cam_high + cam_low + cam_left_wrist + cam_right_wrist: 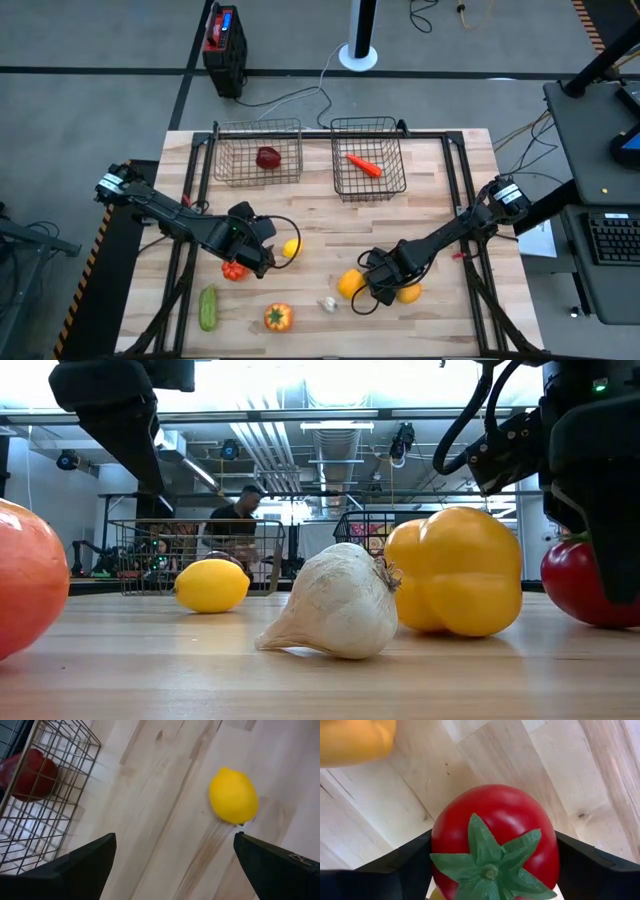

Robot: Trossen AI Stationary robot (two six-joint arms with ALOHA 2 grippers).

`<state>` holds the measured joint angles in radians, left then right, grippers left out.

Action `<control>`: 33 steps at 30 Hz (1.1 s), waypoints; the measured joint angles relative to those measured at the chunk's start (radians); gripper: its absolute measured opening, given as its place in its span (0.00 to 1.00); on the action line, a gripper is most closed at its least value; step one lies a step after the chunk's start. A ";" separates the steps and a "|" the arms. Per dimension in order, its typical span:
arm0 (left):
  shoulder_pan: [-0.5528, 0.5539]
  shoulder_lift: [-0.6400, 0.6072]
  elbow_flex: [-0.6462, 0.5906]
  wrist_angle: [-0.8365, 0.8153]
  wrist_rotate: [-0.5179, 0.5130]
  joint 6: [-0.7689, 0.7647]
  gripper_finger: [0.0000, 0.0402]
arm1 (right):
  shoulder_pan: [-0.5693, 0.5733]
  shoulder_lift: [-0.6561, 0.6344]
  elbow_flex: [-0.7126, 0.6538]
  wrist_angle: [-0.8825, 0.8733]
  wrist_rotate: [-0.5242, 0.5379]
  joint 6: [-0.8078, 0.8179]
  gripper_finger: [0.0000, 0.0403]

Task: Sort produce into baskets
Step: Put the tomato into the gold wire basket

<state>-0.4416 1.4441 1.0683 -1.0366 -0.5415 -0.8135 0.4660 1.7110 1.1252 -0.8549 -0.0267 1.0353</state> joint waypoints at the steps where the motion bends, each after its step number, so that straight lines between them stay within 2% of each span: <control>1: 0.000 0.000 0.000 0.001 0.000 0.000 0.96 | 0.000 -0.002 0.000 -0.001 0.000 0.000 0.80; 8: 0.000 0.000 0.000 0.002 -0.001 0.001 0.96 | 0.000 -0.040 0.000 -0.004 0.018 -0.004 0.79; 15: 0.000 0.000 -0.002 0.034 -0.001 0.027 0.96 | 0.000 -0.124 0.016 0.008 0.135 -0.032 0.79; 19: -0.006 0.000 -0.012 0.213 -0.001 0.171 0.96 | -0.008 -0.177 0.019 0.076 0.236 -0.092 0.80; 24: -0.007 0.000 -0.030 0.492 0.000 0.387 0.96 | -0.028 -0.227 0.019 0.260 0.328 -0.250 0.80; 28: -0.007 0.000 -0.065 0.680 0.000 0.496 0.96 | -0.043 -0.239 0.018 0.452 0.372 -0.456 0.80; 33: -0.007 0.000 -0.139 0.941 0.000 0.589 0.96 | -0.045 -0.227 0.018 0.664 0.441 -0.793 0.80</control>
<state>-0.4484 1.4439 0.9292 -0.0958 -0.5415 -0.2248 0.4214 1.4840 1.1431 -0.1911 0.4140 0.2422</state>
